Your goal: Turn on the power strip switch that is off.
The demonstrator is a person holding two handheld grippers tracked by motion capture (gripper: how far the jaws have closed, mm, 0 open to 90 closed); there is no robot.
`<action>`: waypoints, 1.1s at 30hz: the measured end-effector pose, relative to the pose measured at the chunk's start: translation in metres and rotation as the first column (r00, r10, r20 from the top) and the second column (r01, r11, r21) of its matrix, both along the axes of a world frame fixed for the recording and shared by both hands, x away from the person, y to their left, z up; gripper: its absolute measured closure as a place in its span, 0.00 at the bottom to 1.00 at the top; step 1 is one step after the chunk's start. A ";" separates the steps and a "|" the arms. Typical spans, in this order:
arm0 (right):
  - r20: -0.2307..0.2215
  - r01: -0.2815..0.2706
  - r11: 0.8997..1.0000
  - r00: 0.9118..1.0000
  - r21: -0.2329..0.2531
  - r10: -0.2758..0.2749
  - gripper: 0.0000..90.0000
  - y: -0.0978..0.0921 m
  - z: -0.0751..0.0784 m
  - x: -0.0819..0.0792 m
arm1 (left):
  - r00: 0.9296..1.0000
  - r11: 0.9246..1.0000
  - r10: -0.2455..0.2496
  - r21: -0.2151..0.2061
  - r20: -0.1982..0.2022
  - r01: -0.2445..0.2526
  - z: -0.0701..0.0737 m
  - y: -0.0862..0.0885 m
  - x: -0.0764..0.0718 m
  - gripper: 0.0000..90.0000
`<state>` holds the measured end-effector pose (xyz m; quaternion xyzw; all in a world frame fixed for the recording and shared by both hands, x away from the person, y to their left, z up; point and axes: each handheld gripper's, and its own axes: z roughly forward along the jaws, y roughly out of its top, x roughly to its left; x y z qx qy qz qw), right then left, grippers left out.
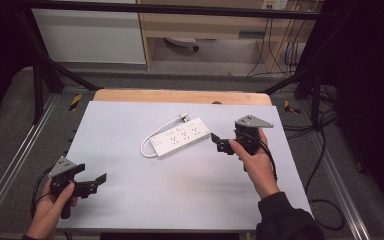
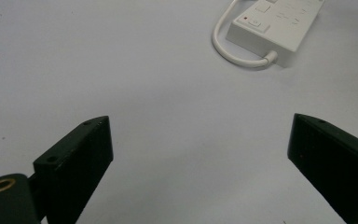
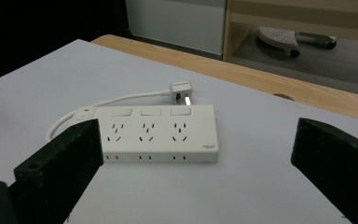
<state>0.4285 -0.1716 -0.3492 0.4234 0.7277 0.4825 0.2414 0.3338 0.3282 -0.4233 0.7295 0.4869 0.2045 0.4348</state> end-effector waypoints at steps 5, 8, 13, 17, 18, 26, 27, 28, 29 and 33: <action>0.004 0.007 1.000 1.000 0.006 -0.008 0.04 0.005 0.004 0.007 | 1.000 1.000 -0.006 0.008 0.004 0.006 0.001 -0.001 0.000 0.07; 0.019 0.027 0.999 0.999 0.023 -0.027 0.04 0.006 0.008 0.010 | 0.999 1.000 0.013 -0.010 0.045 -0.013 0.005 0.004 -0.002 0.08; 0.024 0.024 0.999 0.999 0.031 -0.024 0.05 0.008 0.012 0.015 | 0.999 0.999 0.031 -0.015 0.021 -0.031 0.003 0.007 -0.001 0.08; 0.022 0.013 0.999 1.000 0.036 -0.014 0.05 0.012 0.013 0.020 | 1.000 1.000 0.017 -0.010 0.020 -0.017 0.003 0.005 -0.001 0.08; 0.023 0.008 0.999 1.000 0.038 -0.009 0.05 0.014 0.013 0.021 | 1.000 1.000 0.015 -0.006 0.016 -0.015 0.003 0.004 -0.001 0.08; 0.024 0.000 0.999 1.000 0.044 -0.001 0.05 0.024 0.019 0.029 | 1.000 1.000 0.011 -0.001 0.002 -0.011 0.001 0.004 0.000 0.08; 0.027 -0.005 0.999 1.000 0.041 0.004 0.05 0.026 0.020 0.030 | 1.000 1.000 0.012 0.000 0.003 -0.012 0.001 0.004 0.000 0.08; 0.026 -0.009 0.999 1.000 0.039 0.008 0.05 0.028 0.021 0.031 | 1.000 1.000 0.013 0.000 0.003 -0.013 0.001 0.004 0.000 0.08; 0.028 -0.010 0.999 1.000 0.037 0.008 0.05 0.028 0.021 0.031 | 1.000 1.000 0.014 -0.003 0.007 -0.014 0.001 0.004 0.000 0.08; 0.037 -0.015 0.999 0.999 0.032 0.014 0.05 0.034 0.022 0.036 | 1.000 1.000 0.004 0.000 0.005 -0.004 0.001 0.001 0.000 0.08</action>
